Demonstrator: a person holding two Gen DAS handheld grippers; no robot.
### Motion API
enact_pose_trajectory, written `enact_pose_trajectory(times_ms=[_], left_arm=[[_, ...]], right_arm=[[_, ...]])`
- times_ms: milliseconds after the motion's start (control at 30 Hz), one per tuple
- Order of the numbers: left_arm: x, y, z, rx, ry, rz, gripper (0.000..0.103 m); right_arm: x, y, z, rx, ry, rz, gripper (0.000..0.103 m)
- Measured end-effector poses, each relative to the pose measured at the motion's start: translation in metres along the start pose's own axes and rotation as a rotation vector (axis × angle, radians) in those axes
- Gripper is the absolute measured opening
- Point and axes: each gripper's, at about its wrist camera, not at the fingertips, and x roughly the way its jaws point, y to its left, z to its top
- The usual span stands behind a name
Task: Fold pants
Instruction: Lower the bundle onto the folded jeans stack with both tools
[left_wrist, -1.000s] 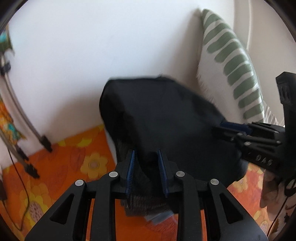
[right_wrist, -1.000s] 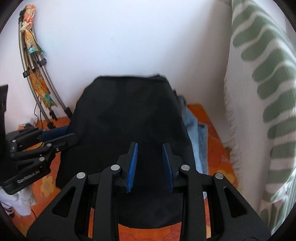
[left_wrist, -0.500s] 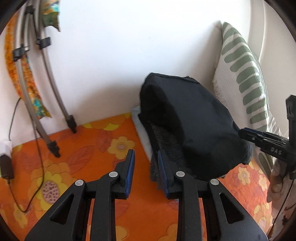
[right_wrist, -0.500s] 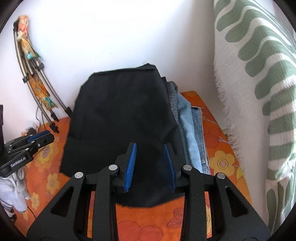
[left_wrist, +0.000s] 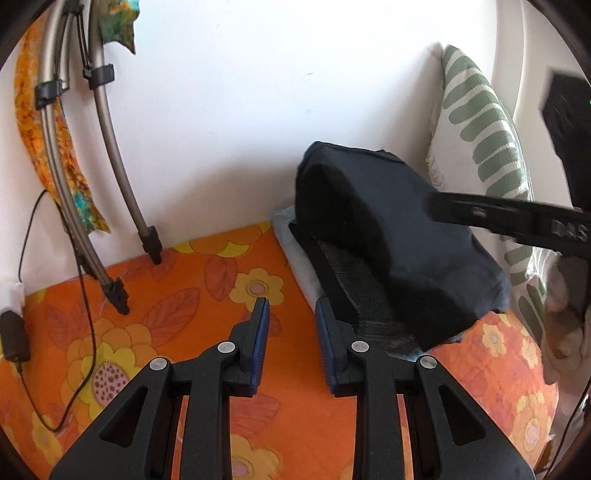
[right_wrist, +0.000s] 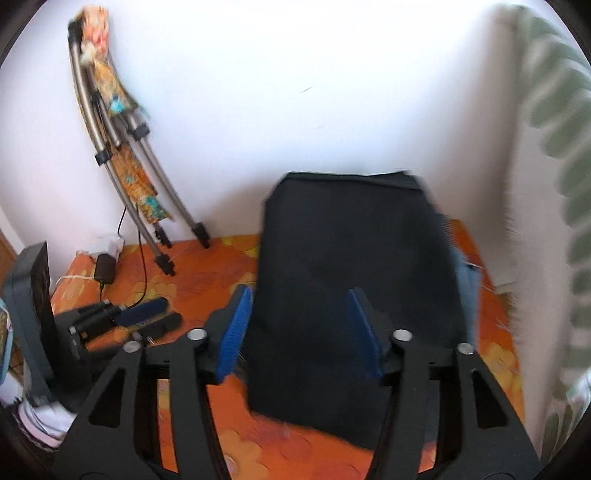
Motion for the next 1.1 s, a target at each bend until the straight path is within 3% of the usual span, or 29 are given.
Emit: enact_pose_trajectory(times_ms=[100,233,267,333,400,500,567,767,933,1100], left_arm=[[0.011,0.012,0.010,-0.013,-0.011,-0.006,0.025],[0.028,0.015,0.025,0.019,-0.016,-0.031,0.025],[0.033,0.014,0.028,0.035,-0.014,-0.030,0.025],[0.044,0.009,0.035,0.066,-0.001,-0.037,0.025],[0.054,0.004,0.041,0.083,0.007,-0.053,0.021],[0.065,-0.001,0.046,0.096,0.021,-0.094,0.017],[0.072,-0.008,0.048,0.106,0.034,-0.130,0.013],[0.088,-0.029,0.064,0.119,0.032,-0.147,0.013],[0.102,-0.034,0.092,0.096,-0.019,-0.126,0.013],[0.107,-0.040,0.115,0.052,-0.051,-0.184,0.013]], right_arm=[[0.035,0.025,0.018,-0.057,0.041,-0.043,0.058],[0.086,0.045,0.028,-0.160,0.142,-0.205,0.058],[0.091,0.045,0.028,-0.171,0.151,-0.233,0.053],[0.096,0.037,0.031,-0.159,0.160,-0.259,0.031],[0.093,0.023,0.035,-0.110,0.156,-0.210,0.017],[0.082,0.007,0.041,-0.057,0.135,-0.152,0.011],[0.074,0.001,0.043,-0.037,0.119,-0.123,0.010],[0.054,-0.011,0.047,0.000,0.074,-0.055,0.008],[0.032,-0.020,0.046,0.012,0.034,0.004,0.007],[0.013,-0.035,0.044,0.058,-0.008,0.074,0.006]])
